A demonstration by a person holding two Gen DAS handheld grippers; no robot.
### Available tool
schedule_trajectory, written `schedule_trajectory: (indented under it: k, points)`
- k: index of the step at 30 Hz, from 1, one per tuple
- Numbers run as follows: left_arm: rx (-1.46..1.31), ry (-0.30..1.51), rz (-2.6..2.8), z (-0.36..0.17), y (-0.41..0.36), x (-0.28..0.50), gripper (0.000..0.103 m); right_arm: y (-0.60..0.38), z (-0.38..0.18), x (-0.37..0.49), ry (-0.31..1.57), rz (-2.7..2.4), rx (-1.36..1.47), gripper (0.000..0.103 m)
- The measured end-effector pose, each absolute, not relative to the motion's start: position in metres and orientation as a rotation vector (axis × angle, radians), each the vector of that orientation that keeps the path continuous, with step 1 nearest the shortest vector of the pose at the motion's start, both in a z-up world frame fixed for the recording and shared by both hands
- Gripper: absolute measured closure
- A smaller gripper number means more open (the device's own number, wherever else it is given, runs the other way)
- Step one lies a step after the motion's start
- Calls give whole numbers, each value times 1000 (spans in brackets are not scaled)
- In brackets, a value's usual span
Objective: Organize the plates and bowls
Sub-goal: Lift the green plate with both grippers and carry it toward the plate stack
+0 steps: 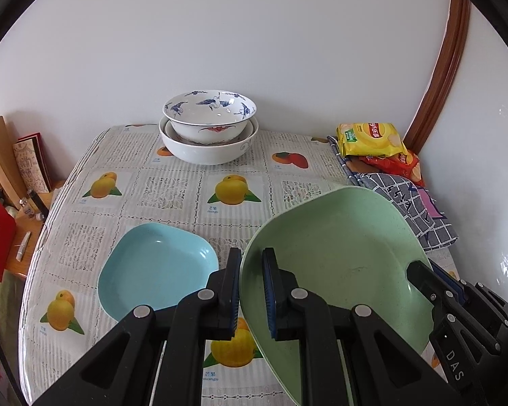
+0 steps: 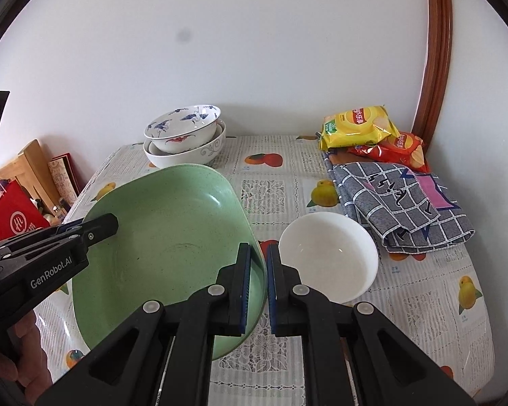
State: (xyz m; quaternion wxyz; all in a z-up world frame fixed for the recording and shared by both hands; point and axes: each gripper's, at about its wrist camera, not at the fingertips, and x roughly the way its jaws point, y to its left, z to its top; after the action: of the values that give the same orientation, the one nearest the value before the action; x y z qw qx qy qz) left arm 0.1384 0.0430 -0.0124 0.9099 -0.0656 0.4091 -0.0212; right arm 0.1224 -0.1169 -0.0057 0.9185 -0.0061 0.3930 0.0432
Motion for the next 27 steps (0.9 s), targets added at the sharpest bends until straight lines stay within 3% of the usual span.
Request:
schedule_trajectory:
  k: [27]
  points:
    - [-167, 847, -9, -19, 74, 128, 90, -84, -8, 120, 818, 123, -41, 94]
